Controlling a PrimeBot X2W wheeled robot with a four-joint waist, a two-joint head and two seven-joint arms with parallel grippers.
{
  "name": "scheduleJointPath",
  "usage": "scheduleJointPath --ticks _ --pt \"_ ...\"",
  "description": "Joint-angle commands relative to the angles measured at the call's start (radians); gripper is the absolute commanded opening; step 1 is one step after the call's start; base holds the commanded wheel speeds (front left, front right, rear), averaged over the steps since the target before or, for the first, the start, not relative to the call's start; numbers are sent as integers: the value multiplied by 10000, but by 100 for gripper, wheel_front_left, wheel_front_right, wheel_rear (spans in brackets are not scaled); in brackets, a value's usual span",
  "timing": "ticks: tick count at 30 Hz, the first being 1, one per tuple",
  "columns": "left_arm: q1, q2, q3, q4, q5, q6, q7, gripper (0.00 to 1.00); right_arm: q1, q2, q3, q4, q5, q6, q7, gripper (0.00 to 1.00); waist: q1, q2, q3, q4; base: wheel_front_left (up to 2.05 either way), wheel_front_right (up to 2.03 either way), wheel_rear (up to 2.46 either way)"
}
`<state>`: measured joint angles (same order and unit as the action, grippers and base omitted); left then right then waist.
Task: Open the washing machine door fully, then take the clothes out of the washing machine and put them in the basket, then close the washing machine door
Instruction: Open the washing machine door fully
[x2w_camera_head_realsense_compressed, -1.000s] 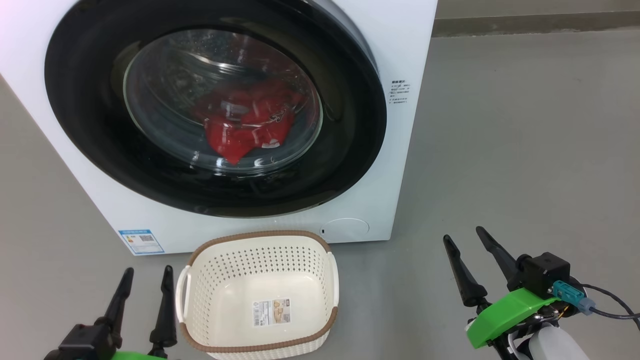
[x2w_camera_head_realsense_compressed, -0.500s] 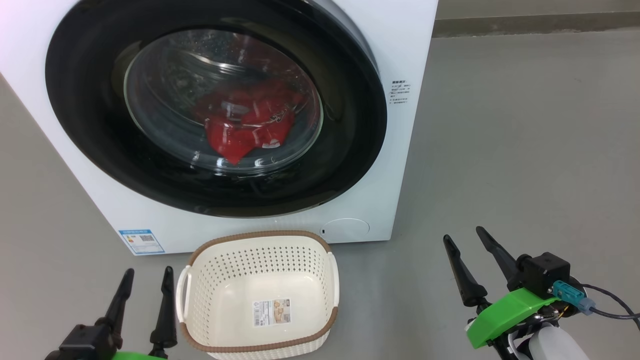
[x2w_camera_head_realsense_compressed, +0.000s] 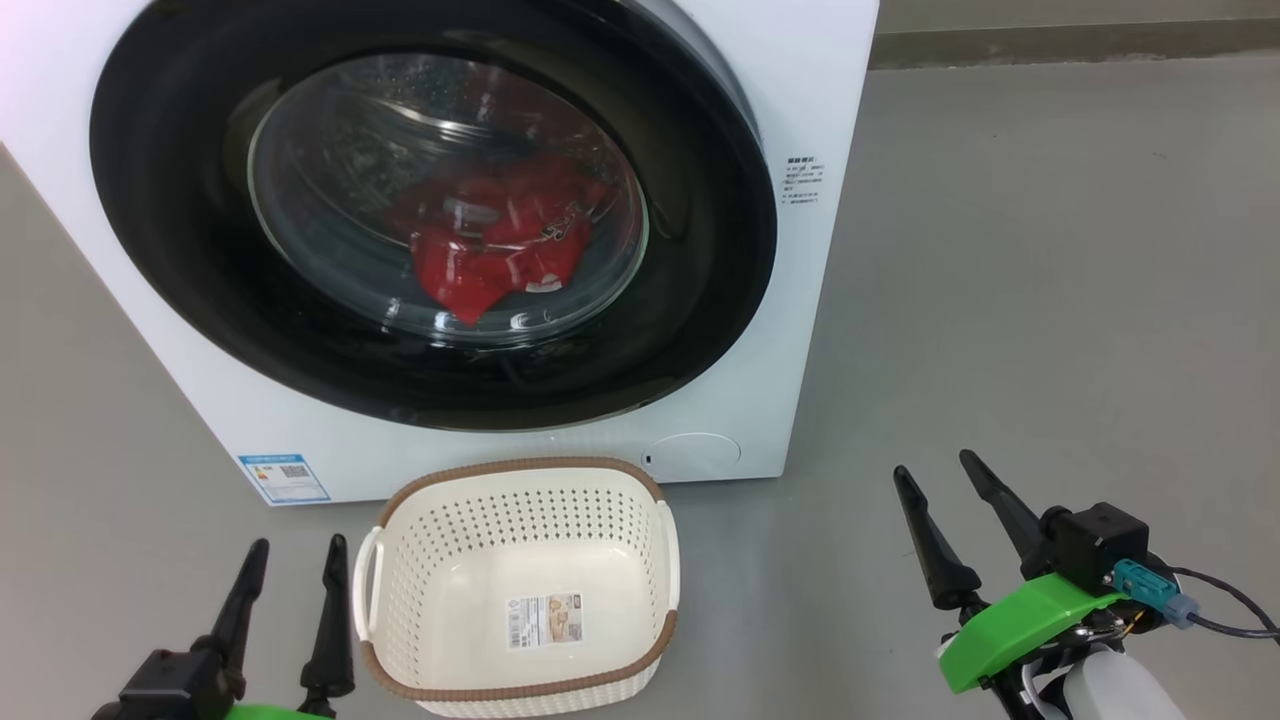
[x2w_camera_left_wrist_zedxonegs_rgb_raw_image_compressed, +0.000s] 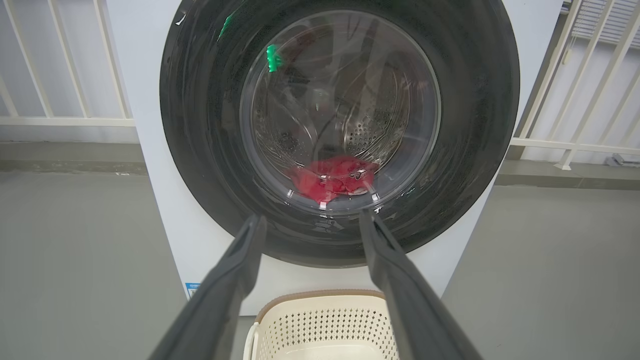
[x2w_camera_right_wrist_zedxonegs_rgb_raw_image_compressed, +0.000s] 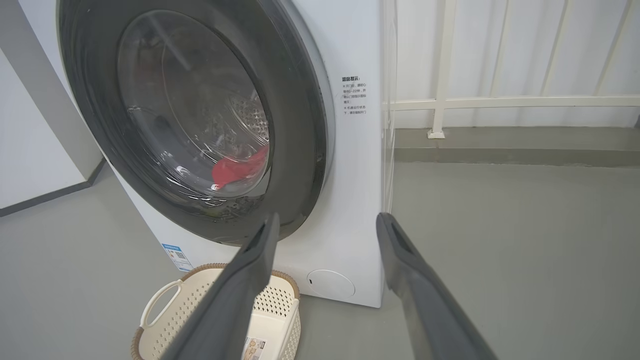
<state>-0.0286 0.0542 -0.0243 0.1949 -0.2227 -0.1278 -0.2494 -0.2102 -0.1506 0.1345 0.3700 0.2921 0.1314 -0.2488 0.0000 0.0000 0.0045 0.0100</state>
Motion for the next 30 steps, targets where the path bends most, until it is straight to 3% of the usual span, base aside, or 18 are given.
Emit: scheduleJointPath --ticks 1,19,30 --pt "-377 148 312 -182 -56 -29 -124 100 -243 17 136 -286 11 -7 -130 100 0 0 16 20 0 0 0" --pt "-622 355 121 -252 -284 -29 -124 100 -836 -83 -313 -418 276 -7 -130 100 0 0 564 212 0 0 0" --pt "-923 465 -32 -331 -406 -29 -124 100 -1691 -353 -532 -632 1024 -7 -130 100 0 0 1152 457 0 0 0"
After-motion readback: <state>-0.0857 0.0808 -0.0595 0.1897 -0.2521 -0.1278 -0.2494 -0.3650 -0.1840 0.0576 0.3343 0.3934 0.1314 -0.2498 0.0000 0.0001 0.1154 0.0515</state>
